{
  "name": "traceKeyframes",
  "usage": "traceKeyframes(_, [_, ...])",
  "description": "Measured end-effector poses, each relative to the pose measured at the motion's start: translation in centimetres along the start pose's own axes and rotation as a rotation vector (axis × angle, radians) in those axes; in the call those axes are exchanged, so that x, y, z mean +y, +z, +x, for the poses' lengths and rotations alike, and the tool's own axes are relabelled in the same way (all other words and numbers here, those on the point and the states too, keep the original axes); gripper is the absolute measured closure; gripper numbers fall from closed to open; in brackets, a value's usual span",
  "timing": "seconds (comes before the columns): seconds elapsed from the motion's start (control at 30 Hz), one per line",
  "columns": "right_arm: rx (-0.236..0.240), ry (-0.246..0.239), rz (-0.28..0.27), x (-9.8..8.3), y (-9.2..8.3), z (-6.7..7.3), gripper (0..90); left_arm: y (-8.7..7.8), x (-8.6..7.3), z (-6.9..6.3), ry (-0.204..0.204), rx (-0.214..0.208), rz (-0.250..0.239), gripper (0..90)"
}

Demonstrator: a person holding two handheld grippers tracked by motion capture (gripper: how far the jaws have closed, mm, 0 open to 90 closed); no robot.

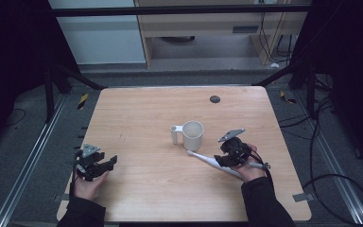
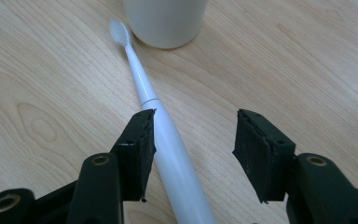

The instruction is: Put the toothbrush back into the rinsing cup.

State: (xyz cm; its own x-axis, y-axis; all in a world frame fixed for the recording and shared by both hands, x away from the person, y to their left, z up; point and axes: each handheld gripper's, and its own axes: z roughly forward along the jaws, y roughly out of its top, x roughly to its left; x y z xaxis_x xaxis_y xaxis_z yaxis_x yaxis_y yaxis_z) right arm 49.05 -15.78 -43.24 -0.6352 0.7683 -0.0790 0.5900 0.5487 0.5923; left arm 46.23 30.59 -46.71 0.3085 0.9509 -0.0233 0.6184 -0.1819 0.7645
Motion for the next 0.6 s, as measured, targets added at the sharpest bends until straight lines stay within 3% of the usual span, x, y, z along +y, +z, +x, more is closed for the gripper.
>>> traceKeyframes(0.6, [0.040,-0.040,0.101,0.4,2.4,0.5,46.2,0.1,0.0,0.0,0.000,0.000,0.003,42.2])
